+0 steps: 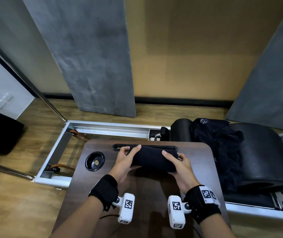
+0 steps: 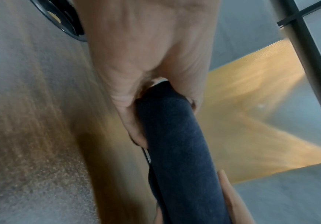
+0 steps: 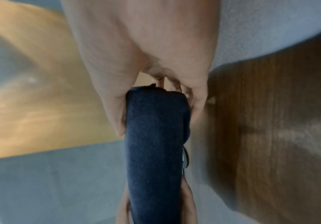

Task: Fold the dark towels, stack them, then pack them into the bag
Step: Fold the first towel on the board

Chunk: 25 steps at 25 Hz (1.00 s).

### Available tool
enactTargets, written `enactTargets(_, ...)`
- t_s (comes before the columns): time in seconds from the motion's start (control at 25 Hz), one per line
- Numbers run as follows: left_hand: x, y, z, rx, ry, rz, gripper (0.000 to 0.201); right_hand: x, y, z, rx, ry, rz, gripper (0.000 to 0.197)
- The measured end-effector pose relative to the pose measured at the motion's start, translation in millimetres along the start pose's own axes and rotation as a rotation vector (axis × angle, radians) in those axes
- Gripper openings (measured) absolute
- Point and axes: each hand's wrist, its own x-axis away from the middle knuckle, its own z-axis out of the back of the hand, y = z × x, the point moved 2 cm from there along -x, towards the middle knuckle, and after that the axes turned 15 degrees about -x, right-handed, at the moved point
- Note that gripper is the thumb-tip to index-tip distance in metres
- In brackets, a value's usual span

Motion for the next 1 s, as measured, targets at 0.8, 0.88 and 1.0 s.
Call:
enactTargets(0.8, -74.9, -5.0, 200.1, -0.237, 0.254, -0.256, 0.028, -21.4, 136.4, -180.9, 0.528, 0.097, 0.247, 0.041)
enactTargets(0.88, -82.7, -9.8, 204.5, -0.365, 0.264, -0.245, 0.037, -18.3, 143.0, -189.2, 0.806, 0.229, 0.319, 0.052)
enactTargets(1.0, -83.6, -11.8, 208.2, -0.626, 0.447, -0.23, 0.053, -12.4, 151.4, -197.7, 0.895, 0.324, 0.339, 0.061)
